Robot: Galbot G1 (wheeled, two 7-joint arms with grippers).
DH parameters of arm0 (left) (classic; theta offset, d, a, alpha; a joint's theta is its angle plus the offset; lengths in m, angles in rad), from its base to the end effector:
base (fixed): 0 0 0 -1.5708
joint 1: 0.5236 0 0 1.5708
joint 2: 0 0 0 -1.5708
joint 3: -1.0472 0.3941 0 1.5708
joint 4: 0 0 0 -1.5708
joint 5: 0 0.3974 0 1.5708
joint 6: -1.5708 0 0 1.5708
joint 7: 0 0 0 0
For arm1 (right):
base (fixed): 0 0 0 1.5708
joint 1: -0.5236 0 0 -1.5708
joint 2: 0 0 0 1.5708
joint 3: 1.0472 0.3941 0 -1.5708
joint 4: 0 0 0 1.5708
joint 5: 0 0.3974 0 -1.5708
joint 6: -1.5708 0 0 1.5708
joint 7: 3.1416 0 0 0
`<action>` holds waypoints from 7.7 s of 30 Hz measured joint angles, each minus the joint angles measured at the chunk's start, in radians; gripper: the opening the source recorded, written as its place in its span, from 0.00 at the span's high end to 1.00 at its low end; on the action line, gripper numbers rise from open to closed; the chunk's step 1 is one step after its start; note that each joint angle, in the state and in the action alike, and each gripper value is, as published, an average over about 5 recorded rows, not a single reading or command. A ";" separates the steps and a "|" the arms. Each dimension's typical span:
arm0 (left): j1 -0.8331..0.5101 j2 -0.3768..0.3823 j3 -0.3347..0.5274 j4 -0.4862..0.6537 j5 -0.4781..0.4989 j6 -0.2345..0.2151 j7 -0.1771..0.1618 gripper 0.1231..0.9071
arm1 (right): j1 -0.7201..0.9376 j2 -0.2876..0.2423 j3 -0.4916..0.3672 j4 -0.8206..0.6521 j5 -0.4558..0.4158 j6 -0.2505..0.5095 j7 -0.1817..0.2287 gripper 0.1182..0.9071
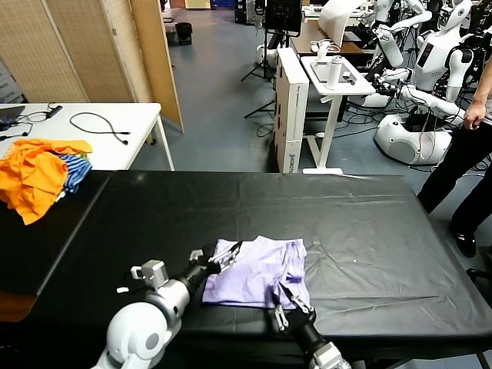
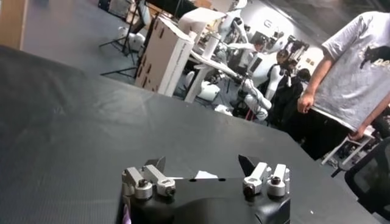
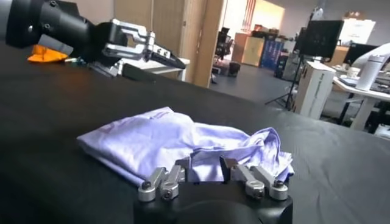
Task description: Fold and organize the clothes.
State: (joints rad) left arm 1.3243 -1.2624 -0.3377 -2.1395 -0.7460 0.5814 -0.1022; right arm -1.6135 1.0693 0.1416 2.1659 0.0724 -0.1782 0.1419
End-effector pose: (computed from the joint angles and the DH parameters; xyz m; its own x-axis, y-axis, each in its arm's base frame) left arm 0.2644 -0.0043 -0.2731 -0.8236 0.4606 0.3309 0.2989 0.8483 -0.4371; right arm 0.1455 0.0252 -0.3404 -0.8814 -0.3820 0.2778 -0.4318 0.8900 -0.1461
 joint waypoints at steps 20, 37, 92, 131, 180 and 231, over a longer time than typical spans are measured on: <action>0.029 0.003 -0.022 0.009 0.017 -0.034 0.006 0.00 | -0.076 -0.005 0.192 0.074 0.486 -0.214 0.114 0.40; 0.129 -0.069 -0.063 0.032 0.057 -0.124 0.019 0.00 | -0.062 0.029 0.288 0.188 0.646 -0.161 0.063 0.00; 0.245 -0.196 -0.048 0.107 0.051 -0.238 0.092 0.92 | -0.019 0.025 0.348 0.181 0.727 -0.156 0.067 0.00; 0.373 0.476 -0.736 -0.101 -0.091 -0.021 -0.002 0.92 | 0.085 0.074 0.291 0.023 0.670 -0.147 0.062 0.00; 0.068 0.105 -0.043 -0.072 0.169 -0.132 0.061 0.00 | 0.397 0.101 -0.054 -0.181 0.983 -0.315 0.139 0.16; 0.110 0.125 -0.083 0.007 0.198 -0.283 -0.045 0.00 | 0.395 -0.108 0.184 -0.187 0.564 -0.146 -0.043 0.01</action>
State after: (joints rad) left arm 1.4341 -1.1377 -0.4211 -2.1327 -0.5481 0.2985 -0.1474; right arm -1.2182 0.9615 0.3256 1.9791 0.6366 -0.3243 0.0991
